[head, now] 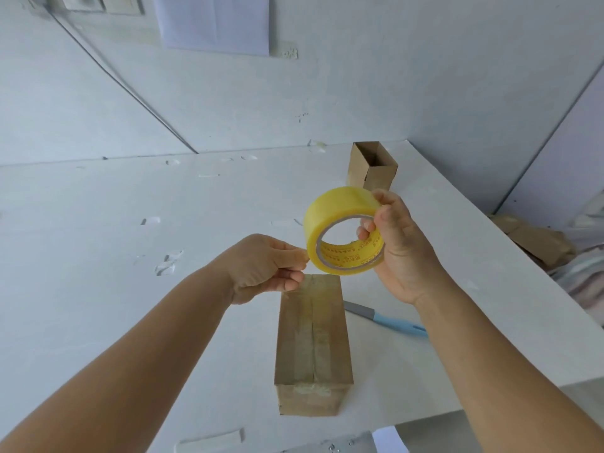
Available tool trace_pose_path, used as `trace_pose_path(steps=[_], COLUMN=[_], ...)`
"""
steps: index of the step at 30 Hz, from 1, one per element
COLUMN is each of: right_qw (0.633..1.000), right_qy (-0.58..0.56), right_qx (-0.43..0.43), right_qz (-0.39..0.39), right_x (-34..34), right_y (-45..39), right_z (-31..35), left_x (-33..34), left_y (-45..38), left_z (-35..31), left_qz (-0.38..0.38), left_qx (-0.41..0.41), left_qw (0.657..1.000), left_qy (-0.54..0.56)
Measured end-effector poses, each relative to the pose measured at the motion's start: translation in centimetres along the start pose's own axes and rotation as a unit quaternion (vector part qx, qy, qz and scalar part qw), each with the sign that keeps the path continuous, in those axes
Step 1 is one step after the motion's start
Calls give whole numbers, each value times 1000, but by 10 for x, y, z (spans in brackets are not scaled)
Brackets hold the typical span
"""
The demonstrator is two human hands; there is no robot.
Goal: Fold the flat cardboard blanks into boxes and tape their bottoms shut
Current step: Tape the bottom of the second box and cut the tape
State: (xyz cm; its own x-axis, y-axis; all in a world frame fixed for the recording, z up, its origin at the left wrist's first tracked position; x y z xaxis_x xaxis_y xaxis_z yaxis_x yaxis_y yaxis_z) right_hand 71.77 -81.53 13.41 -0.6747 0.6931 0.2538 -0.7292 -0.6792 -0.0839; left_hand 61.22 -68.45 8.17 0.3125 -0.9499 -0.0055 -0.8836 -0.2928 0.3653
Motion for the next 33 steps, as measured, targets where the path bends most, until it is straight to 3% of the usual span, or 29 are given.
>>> trace_pose_path(steps=[3, 7, 11, 17, 20, 33], right_qw=[999, 992, 936, 876, 862, 861], right_qy=[30, 118, 345, 480, 504, 500], right_qx=[-15, -29, -14, 21, 31, 83], right_qz=[-7, -41, -68, -47, -50, -49], right_x=[-2, -18, -42, -44, -46, -54], right_y=[2, 9, 20, 25, 27, 26], right_z=[3, 14, 22, 8, 3, -20], left_x=[-2, -17, -50, -52, -54, -55], left_y=[3, 8, 14, 9, 6, -7], left_z=[-4, -10, -6, 11, 12, 28], left_qz=[-13, -20, -47, -49, -46, -32], left_qx=[10, 24, 17, -4, -1, -21], left_qw=[1000, 995, 984, 976, 974, 976], left_qy=[-2, -93, -174, -212, -221, -216])
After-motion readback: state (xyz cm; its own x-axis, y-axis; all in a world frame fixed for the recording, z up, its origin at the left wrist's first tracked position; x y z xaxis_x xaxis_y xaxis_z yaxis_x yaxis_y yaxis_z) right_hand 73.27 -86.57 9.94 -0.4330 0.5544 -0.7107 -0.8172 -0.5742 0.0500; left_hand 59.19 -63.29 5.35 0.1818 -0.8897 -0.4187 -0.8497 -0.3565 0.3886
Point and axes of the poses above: each hand's wrist, its own y-axis away from the middle knuckle, its own x-axis out of the palm, z = x × y, the point moved 10 cm from there along -y, towards the middle knuckle, and after that the axes turned 4 degrees about x, right-handed, at the moved point
